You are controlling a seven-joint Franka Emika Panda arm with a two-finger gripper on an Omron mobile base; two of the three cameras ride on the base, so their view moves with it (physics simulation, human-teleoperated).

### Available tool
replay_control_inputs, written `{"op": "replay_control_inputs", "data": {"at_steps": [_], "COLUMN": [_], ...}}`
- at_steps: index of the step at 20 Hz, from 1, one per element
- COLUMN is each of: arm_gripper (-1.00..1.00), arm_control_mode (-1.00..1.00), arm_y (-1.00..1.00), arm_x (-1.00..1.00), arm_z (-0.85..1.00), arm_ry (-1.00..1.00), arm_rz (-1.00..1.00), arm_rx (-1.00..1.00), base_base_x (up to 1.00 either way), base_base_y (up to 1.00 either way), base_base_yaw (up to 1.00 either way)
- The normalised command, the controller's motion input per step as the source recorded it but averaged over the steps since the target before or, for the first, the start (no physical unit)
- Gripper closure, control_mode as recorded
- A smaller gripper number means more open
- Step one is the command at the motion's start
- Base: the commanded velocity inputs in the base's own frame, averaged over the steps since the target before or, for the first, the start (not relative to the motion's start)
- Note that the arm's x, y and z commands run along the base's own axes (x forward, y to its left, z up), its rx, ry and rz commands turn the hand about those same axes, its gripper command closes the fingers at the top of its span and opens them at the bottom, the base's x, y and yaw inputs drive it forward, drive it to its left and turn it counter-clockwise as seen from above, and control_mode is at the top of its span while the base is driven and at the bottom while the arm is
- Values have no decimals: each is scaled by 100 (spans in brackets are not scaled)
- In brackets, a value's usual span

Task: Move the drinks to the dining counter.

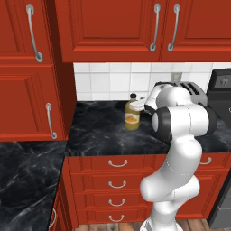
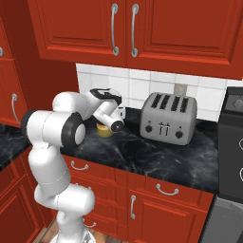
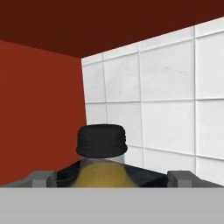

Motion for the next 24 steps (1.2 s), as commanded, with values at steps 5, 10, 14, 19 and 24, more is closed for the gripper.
{"op": "replay_control_inputs", "data": {"at_steps": [5,10,14,19,24], "arm_gripper": [-100,-100,-100,-100,-100], "arm_control_mode": [-100,-100,-100,-100,-100], "arm_y": [3,13,11,3,0], "arm_x": [0,0,0,0,0], "arm_z": [0,0,-3,-7,-9], "arm_ry": [-4,-2,0,1,2], "arm_rz": [0,0,1,0,0], "arm_rx": [0,0,-1,0,0], "base_base_x": [0,0,0,0,0], "base_base_y": [0,0,0,0,0], "base_base_yaw": [0,0,0,0,0]}}
